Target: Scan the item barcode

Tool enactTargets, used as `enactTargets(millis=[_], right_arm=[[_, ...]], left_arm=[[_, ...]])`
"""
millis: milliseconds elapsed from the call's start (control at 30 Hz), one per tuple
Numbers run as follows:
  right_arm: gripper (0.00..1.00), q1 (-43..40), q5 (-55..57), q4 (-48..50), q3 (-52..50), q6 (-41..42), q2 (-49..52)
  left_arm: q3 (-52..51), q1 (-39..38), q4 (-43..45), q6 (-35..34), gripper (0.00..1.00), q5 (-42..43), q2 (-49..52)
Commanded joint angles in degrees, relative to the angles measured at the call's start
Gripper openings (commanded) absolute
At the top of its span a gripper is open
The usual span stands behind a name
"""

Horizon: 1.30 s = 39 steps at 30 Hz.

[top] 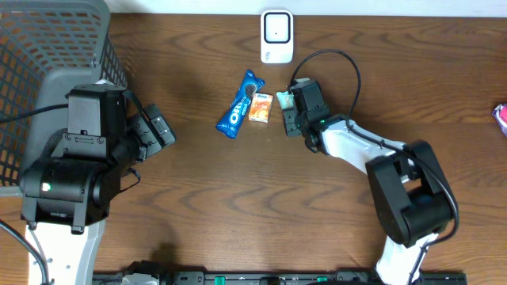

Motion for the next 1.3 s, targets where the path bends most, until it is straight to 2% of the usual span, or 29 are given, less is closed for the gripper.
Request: enactTargets(millis=[0,33,167,233,367,600,933,1067,1100,1267], right_arm=[[0.37,0.5,-0.13,-0.39,-0.11,-0.98,2.95],[0.28,0.52,-0.11,-0.35,-0.09,-1.01,2.95],[0.12,0.55,-0.15,0.63,-0.04,-0.92,2.01],[0.07,0.57,-0.15,0.9,0.09,-0.17,1.16],[0.04,0.57,-0.15,3.04,0.33,1.64,-2.05],[0.01,0.57,-0.11,16.85,2.27,1.57,-6.67],[0.01,0.5,6.23,17.81,11.87,1.6,-6.43],[0.01,0.5,6.32,18.05,20.48,1.6,-3.08],[0.01,0.5,6.32,17.11,25.64,1.6,0.31],[0.03,0.57,6.32,6.71,39.89,1.6,10.43]], left_arm=[[0.42,0.26,-0.15,0.15,0.98,-0.7,0.15],[0.42,0.26,-0.15,0.13,0.98,-0.68,0.15],[0.42,0.26,-0.15,0.13,0.98,-0.7,0.15],[0.42,0.26,-0.15,0.13,0.98,-0.68,0.15],[0.42,0.26,-0.15,0.13,0.98,-0.68,0.15],[0.42,0.26,-0.15,0.13,0.98,-0.7,0.15],[0.42,0.26,-0.15,0.13,0.98,-0.7,0.15],[0.42,0.26,-0.15,0.13,0.98,-0.68,0.15],[0.42,0.26,-0.15,0.13,0.98,-0.68,0.15],[0.42,0.26,-0.15,0.13,0.98,-0.7,0.15]])
